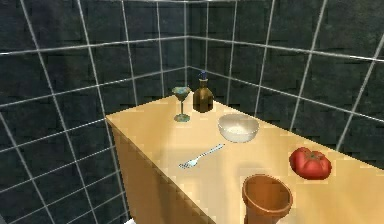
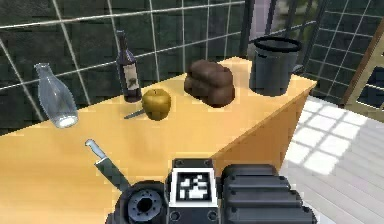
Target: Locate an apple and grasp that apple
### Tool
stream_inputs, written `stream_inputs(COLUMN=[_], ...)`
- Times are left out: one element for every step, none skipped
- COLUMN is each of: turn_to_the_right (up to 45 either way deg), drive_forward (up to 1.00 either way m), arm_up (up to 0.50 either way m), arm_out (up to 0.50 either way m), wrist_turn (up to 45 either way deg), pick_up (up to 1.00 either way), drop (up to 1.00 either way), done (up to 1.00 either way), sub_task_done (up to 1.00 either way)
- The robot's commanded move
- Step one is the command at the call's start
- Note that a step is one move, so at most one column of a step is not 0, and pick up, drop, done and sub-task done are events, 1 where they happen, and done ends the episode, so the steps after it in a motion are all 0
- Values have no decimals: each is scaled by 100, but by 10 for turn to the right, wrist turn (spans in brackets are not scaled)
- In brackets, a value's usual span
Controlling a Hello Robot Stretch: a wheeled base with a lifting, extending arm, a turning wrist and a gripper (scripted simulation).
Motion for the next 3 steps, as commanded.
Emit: stream_inputs(turn_to_the_right=[0, 0, 0], drive_forward=[0, 0, 0], arm_up=[0, 0, 0], arm_out=[38, 0, 0], wrist_turn=[0, 450, 450], pick_up=[0, 0, 0], drop=[0, 0, 0], done=[0, 0, 0], sub_task_done=[0, 0, 0])
